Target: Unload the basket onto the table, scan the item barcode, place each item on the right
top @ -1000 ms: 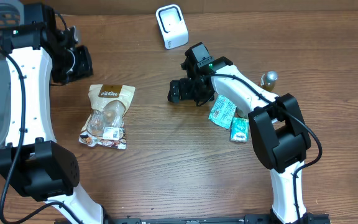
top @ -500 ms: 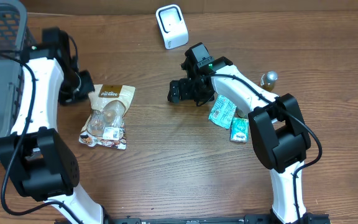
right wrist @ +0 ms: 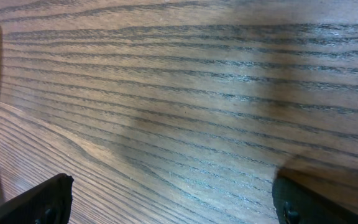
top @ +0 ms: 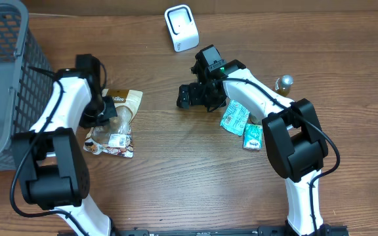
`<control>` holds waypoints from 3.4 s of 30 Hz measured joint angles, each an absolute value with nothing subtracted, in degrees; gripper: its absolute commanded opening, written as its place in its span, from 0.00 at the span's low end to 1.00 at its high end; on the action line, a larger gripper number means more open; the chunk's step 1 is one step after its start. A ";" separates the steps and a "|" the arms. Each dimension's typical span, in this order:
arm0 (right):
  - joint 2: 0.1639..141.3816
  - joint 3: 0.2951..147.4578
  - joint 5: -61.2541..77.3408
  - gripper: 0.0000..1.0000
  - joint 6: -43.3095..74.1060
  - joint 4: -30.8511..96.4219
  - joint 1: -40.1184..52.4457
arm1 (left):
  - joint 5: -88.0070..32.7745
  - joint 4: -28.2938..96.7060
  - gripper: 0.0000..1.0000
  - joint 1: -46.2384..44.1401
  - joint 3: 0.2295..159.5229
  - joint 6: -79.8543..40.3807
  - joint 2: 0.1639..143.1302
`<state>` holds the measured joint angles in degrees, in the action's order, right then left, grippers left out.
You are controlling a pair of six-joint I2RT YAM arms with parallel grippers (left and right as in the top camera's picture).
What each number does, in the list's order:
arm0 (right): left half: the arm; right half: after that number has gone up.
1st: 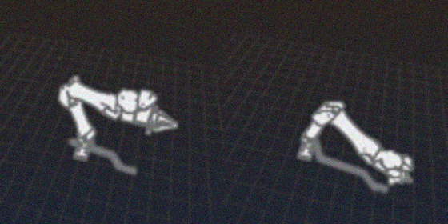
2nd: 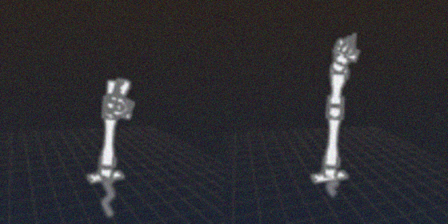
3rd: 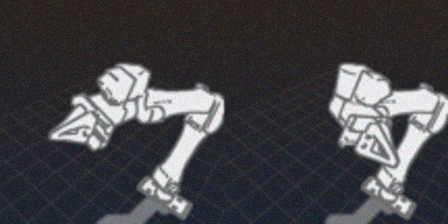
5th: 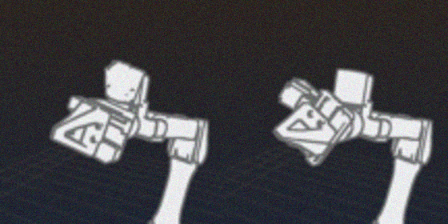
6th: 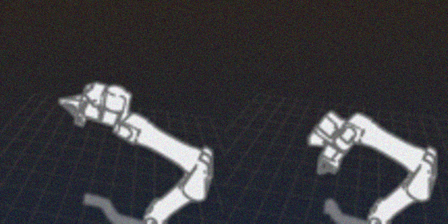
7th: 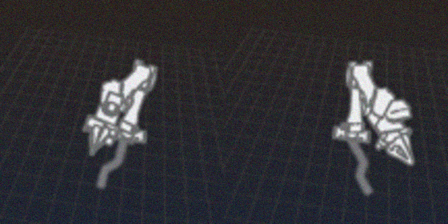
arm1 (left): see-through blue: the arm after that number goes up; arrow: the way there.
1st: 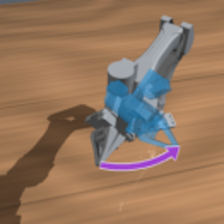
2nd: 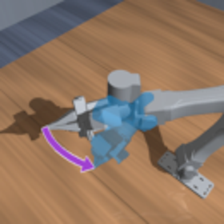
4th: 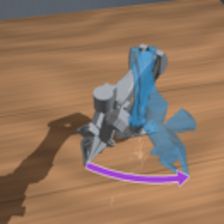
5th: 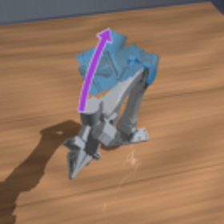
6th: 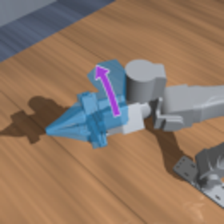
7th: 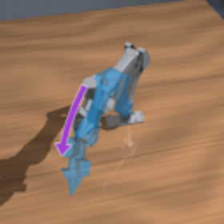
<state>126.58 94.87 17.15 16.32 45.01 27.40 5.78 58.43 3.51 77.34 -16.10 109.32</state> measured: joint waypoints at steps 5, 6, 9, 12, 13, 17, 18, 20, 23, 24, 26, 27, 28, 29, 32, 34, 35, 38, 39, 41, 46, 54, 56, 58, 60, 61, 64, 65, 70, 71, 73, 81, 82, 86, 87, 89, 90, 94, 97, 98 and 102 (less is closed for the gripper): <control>126.58 94.85 17.17 1.00 16.32 45.04 27.42 | 6.85 55.77 0.04 -0.47 75.57 -17.06 109.32; 126.58 94.85 17.17 1.00 16.32 44.97 27.42 | 7.18 55.40 0.04 -1.34 75.53 -17.50 109.32; 126.58 94.85 17.17 1.00 16.32 44.99 27.42 | 8.40 54.85 0.04 -3.31 75.40 -18.70 109.32; 126.58 94.85 17.17 1.00 16.32 44.99 27.42 | 9.67 54.78 0.05 -4.78 75.35 -19.81 109.32; 126.58 94.85 17.19 1.00 16.32 45.01 27.42 | 9.78 54.78 0.07 -4.97 75.35 -19.88 109.32; 126.58 94.87 17.15 1.00 16.29 44.97 27.42 | 10.11 54.43 0.09 -5.17 75.33 -20.67 109.32; 126.58 94.85 17.17 1.00 16.29 45.01 27.42 | 10.09 53.93 0.08 -5.17 75.33 -20.64 109.32; 126.58 94.85 17.17 1.00 16.32 44.99 27.42 | 9.39 52.29 0.07 -5.17 75.33 -20.34 109.32; 126.58 94.85 17.17 1.00 16.32 45.01 27.40 | 6.85 50.19 0.06 -5.17 75.33 -19.33 109.32; 126.58 94.85 17.15 1.00 16.32 44.99 27.42 | 5.89 50.11 0.05 -5.17 75.33 -19.16 109.32; 126.58 94.87 17.15 1.00 16.32 44.99 27.42 | 3.60 50.13 0.05 -5.19 75.33 -19.09 109.32; 126.58 94.85 17.17 1.00 16.29 44.99 27.42 | 2.72 50.13 0.05 -5.30 75.33 -19.09 109.32; 126.58 94.85 17.17 1.00 16.32 45.01 27.42 | 1.72 50.13 0.05 -5.54 75.33 -19.07 109.32; 126.58 94.85 17.17 1.00 16.32 44.99 27.42 | 0.82 50.11 0.05 -5.76 75.33 -18.98 109.32; 126.58 94.85 17.17 1.00 16.32 45.04 27.42 | -1.10 49.91 0.05 -7.29 75.33 -18.28 109.32; 126.58 94.87 17.17 1.00 16.32 45.01 27.42 | -2.24 49.54 0.05 -9.15 75.33 -17.85 109.32; 126.58 94.87 17.17 1.00 16.34 45.01 27.42 | -2.72 49.41 0.04 -10.17 75.33 -17.78 109.32; 126.58 94.85 17.17 1.00 16.29 45.01 27.42 | -3.86 49.23 0.04 -13.85 75.31 -17.61 109.32; 126.58 94.85 17.15 1.00 16.32 44.99 27.42 | -4.12 49.30 0.04 -14.90 75.31 -17.58 109.32; 126.58 94.85 17.17 1.00 16.32 44.99 27.42 | -4.34 50.13 0.04 -16.91 75.37 -17.61 109.32; 126.58 94.85 17.19 1.00 16.32 44.99 27.42 | -3.42 57.30 0.04 -17.89 80.53 -17.85 109.67; 126.58 94.85 17.34 1.00 16.32 44.99 27.42 | 0.25 65.43 0.04 -12.49 92.55 -19.66 109.60; 126.58 94.85 17.41 1.00 16.32 45.04 27.42 | 2.50 65.87 0.05 -11.14 92.01 -20.93 109.62; 126.58 94.85 17.37 1.00 16.32 45.01 27.42 | 4.49 65.56 0.04 -10.07 91.00 -22.24 109.62; 126.58 94.85 17.39 1.00 16.34 44.99 27.42 | 5.91 64.51 0.04 -9.17 89.08 -23.24 109.62; 126.58 94.85 17.39 1.00 16.32 45.01 27.42 | 6.31 64.27 0.04 -8.78 88.07 -23.70 109.62; 126.58 94.85 17.43 1.00 16.32 44.99 27.42 | 7.05 62.70 0.04 -7.66 84.97 -24.27 109.62; 126.58 94.85 17.41 1.00 16.32 44.99 27.42 | 7.18 62.02 0.04 -7.35 84.01 -24.36 109.62; 126.58 94.85 17.39 1.00 16.34 44.99 27.42 | 7.84 57.67 0.06 -6.70 79.00 -24.56 109.62; 126.58 94.85 17.43 1.00 16.32 44.95 27.42 | 7.90 56.66 0.06 -6.70 78.15 -24.53 109.62; 126.58 94.80 17.82 1.00 16.47 44.31 27.42 | 8.03 55.27 0.06 -6.70 77.10 -24.53 109.62; 127.15 94.13 27.16 0.85 16.78 43.51 27.88 | 7.97 50.48 0.06 -6.70 76.51 -24.53 109.62; 127.15 94.08 27.86 0.85 16.67 44.38 28.16 | 7.97 49.65 0.07 -6.70 76.51 -24.51 109.62; 127.15 94.04 29.71 0.87 16.71 48.12 30.15 | 7.97 47.37 0.08 -6.70 76.49 -24.53 109.62; 127.15 94.04 29.93 0.89 16.62 48.77 30.72 | 7.97 46.89 0.09 -6.70 76.49 -24.51 109.62; 127.15 94.04 30.41 0.91 16.51 49.67 31.86 | 7.97 45.91 0.09 -6.70 76.47 -24.53 109.62; 127.15 94.04 30.68 0.92 16.47 49.60 32.49 | 7.92 45.50 0.09 -6.70 76.47 -24.53 109.62; 127.15 94.02 30.74 0.95 15.18 47.29 34.94 | 7.25 44.93 0.09 -6.70 76.47 -24.53 109.62; 127.15 93.93 29.71 0.98 14.39 43.29 36.07 | 6.70 44.95 0.09 -6.70 76.47 -24.53 109.62; 127.15 93.93 29.12 0.99 14.22 42.09 36.25 | 6.66 44.97 0.09 -6.70 76.47 -24.53 109.62; 127.15 93.93 25.87 1.00 13.69 39.40 36.29 | 6.39 45.56 0.09 -6.70 76.47 -24.53 109.62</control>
